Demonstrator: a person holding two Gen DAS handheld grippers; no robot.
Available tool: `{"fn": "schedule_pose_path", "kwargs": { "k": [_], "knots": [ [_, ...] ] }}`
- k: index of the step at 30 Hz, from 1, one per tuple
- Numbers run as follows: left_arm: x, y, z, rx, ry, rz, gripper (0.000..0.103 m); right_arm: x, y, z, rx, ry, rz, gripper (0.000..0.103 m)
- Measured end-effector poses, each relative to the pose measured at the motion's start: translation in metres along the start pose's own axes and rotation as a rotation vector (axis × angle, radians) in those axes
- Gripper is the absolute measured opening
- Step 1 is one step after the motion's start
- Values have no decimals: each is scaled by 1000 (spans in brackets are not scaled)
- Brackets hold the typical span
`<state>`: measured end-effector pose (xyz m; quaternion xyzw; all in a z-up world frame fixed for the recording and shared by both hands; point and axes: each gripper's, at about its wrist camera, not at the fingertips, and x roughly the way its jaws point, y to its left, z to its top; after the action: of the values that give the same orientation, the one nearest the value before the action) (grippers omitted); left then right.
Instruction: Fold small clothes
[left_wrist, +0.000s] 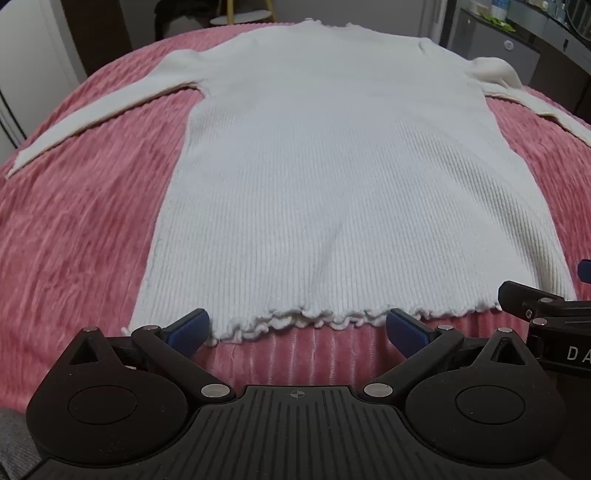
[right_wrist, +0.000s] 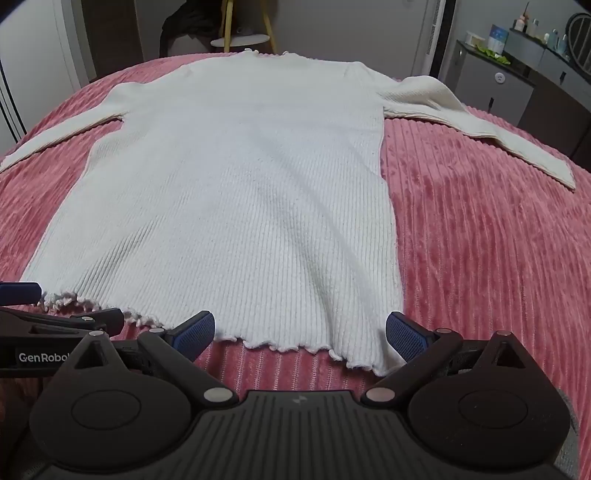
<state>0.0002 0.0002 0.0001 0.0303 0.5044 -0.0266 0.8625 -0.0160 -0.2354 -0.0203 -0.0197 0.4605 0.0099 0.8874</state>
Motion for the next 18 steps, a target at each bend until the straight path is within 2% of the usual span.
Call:
{"fn": "schedule_pose_path", "kwargs": {
  "k": [18],
  "knots": [
    [0, 2, 0, 3, -4, 6, 103, -1, 0, 0, 0, 0, -2, 99]
  ]
}}
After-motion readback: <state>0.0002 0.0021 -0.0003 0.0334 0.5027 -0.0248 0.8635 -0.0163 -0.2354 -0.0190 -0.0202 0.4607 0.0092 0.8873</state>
